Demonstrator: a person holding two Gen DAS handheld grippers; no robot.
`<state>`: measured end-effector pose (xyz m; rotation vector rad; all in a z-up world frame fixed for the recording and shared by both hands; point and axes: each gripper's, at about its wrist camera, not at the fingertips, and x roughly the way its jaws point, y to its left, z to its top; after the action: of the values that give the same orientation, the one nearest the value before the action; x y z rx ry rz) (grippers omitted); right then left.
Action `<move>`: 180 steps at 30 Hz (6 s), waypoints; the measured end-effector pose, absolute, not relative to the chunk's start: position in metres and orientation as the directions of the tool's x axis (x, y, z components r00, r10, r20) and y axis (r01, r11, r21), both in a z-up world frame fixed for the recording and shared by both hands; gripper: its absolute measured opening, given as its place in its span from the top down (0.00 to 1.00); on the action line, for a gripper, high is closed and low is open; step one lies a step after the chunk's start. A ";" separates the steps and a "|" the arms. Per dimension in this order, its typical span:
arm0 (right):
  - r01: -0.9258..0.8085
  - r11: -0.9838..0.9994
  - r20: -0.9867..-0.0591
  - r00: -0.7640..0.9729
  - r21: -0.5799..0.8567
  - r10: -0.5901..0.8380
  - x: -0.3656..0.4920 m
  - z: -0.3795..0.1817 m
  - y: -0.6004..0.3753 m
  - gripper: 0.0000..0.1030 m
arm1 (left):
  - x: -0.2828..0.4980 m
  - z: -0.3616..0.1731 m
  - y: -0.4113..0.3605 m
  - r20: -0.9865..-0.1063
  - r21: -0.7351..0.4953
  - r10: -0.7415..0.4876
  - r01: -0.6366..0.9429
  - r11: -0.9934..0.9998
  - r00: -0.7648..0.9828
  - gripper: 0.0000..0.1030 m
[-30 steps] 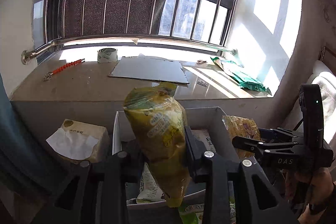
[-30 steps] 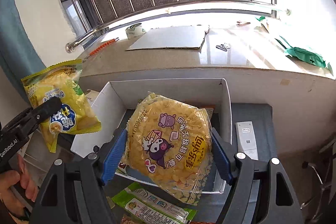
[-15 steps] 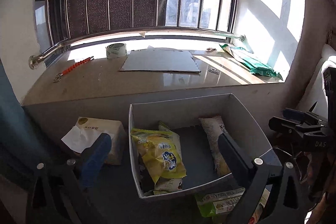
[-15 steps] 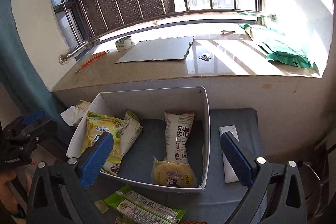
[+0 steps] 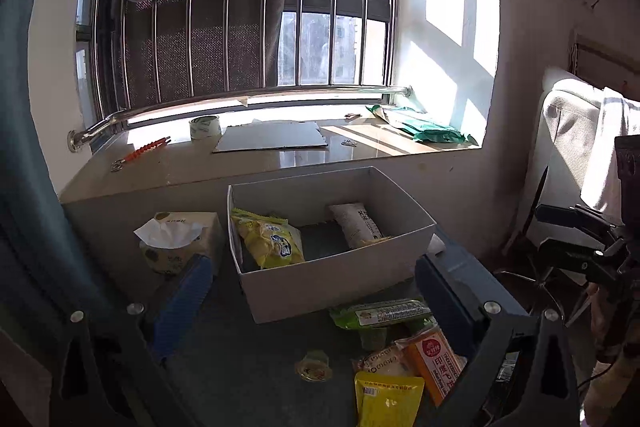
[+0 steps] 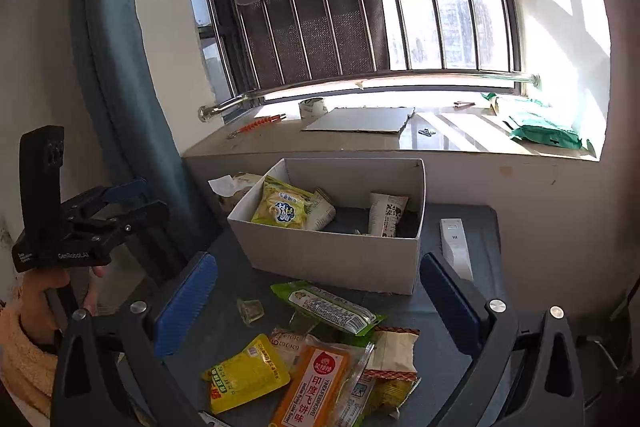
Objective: Organize snacks
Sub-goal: 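Withdraw both tools from the box toward the remaining snacks, then drop the yellow spicy bag in the box with the left tool while the right drops a dark bag, then grasp the orange Indian flying cake pack with the right tool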
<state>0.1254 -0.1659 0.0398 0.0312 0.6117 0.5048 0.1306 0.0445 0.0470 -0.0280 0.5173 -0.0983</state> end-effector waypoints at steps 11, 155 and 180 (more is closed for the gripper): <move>-0.267 0.932 -0.633 0.684 0.246 0.363 0.035 -0.048 -0.218 0.00 | 0.049 -0.032 0.016 -0.554 -0.201 -0.193 0.094 0.975 0.810 0.00; -0.298 0.953 -0.730 0.641 0.050 0.239 0.045 -0.103 -0.153 0.00 | 0.018 -0.060 0.033 -0.451 -0.249 -0.168 0.057 0.967 0.876 0.00; -0.278 0.960 -0.754 0.631 -0.001 0.182 0.087 -0.123 -0.124 0.44 | 0.017 -0.092 0.076 -0.526 -0.308 -0.144 -0.029 0.951 0.838 0.00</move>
<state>0.0869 -0.1242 -0.1232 -0.1211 0.8477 0.2643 0.0167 0.0760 -0.0919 -0.3125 0.5764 -0.0619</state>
